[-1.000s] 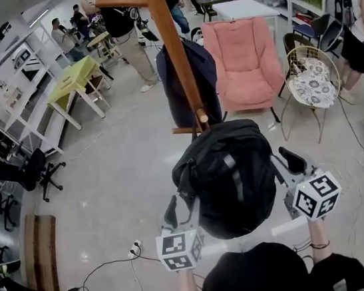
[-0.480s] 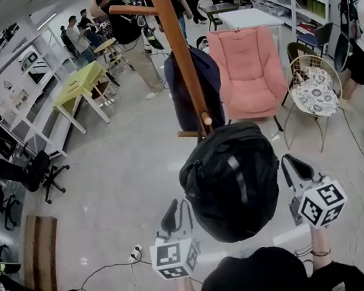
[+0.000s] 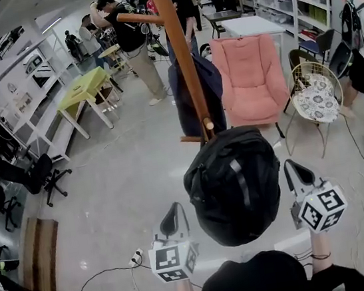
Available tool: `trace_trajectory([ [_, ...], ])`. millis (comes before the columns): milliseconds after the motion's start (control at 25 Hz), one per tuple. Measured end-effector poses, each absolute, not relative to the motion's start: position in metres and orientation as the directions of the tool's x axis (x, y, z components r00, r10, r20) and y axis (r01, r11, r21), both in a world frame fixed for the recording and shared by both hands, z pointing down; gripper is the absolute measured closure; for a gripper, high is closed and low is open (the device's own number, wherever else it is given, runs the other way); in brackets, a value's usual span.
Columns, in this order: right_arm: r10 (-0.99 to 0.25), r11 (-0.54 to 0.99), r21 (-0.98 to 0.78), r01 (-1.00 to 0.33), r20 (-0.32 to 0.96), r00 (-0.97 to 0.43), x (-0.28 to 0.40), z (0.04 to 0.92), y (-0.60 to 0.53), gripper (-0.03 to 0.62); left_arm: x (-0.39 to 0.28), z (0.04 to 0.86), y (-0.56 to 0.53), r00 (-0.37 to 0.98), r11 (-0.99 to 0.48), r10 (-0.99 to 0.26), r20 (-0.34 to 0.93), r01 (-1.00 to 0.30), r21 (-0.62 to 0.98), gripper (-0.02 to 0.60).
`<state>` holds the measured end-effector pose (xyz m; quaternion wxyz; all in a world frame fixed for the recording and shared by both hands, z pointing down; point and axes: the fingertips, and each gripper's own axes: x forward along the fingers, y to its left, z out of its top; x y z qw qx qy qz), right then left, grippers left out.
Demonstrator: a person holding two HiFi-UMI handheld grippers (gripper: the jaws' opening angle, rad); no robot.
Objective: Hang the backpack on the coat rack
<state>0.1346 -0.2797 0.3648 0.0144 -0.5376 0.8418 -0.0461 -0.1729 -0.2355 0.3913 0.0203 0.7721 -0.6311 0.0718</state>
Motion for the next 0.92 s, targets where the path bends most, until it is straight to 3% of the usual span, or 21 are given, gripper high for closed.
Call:
trace_trajectory([
  [920, -0.904, 0.425, -0.108, -0.899, 0.008, -0.428, 0.146, 0.366, -0.286, 0.582, -0.169, 0.393, -0.239, 0.191, -0.200, -0.972, 0.140, -0.978, -0.055, 0.563],
])
